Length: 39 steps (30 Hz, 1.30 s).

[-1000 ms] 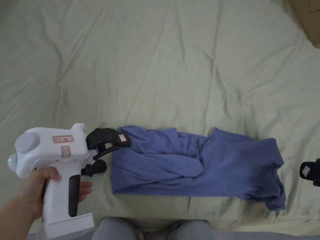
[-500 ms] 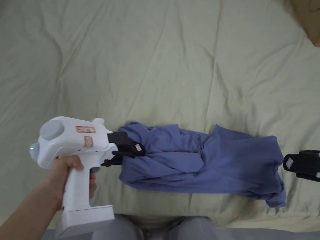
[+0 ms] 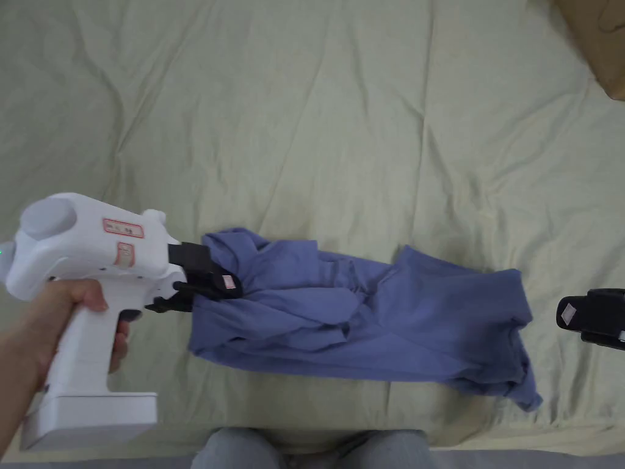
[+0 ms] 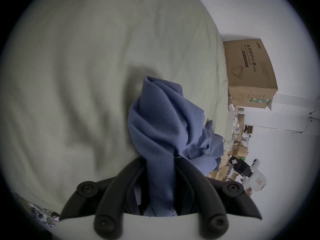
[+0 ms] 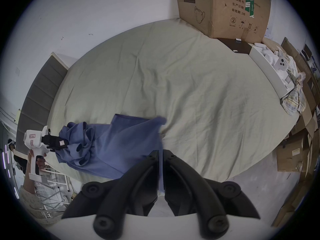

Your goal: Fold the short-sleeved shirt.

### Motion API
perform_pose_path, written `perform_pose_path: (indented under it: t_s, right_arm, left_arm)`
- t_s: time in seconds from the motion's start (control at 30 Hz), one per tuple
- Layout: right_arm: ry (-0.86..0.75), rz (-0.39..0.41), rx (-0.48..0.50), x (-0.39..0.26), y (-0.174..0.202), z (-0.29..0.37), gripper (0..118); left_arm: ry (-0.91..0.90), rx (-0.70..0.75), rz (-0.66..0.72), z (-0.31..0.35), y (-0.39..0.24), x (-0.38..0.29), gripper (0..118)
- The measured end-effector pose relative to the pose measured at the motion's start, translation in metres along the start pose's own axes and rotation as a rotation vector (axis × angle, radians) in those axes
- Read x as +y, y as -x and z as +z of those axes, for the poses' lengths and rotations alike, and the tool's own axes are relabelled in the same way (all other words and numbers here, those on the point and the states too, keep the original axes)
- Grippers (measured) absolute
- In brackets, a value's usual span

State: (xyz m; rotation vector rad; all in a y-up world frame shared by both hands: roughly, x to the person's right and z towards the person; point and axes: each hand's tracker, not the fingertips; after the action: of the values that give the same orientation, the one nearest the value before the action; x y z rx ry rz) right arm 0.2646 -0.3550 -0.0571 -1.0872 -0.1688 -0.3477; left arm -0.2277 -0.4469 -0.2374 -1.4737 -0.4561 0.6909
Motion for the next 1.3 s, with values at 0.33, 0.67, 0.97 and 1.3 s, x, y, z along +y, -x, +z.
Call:
perform_pose_path:
  t_s: [0.33,0.67,0.97,1.3]
  right_arm:
    - [0.005,0.031,0.051,0.003,0.03,-0.017,5]
    - [0.016,0.049,0.109,-0.002,0.032,-0.03,5]
    - [-0.003,-0.011,0.104,-0.006,-0.004,-0.02,5]
    - [-0.013,-0.042,0.092,-0.005,-0.029,-0.015,5]
  left_arm:
    - [-0.204,0.364,0.042,0.122,0.05,0.033,15]
    - [-0.178,0.401,-0.174,0.098,-0.034,0.008,15]
    - [0.02,0.39,-0.303,-0.046,-0.107,-0.003,15]
    - [-0.119,-0.013,-0.109,-0.001,-0.106,-0.003,114]
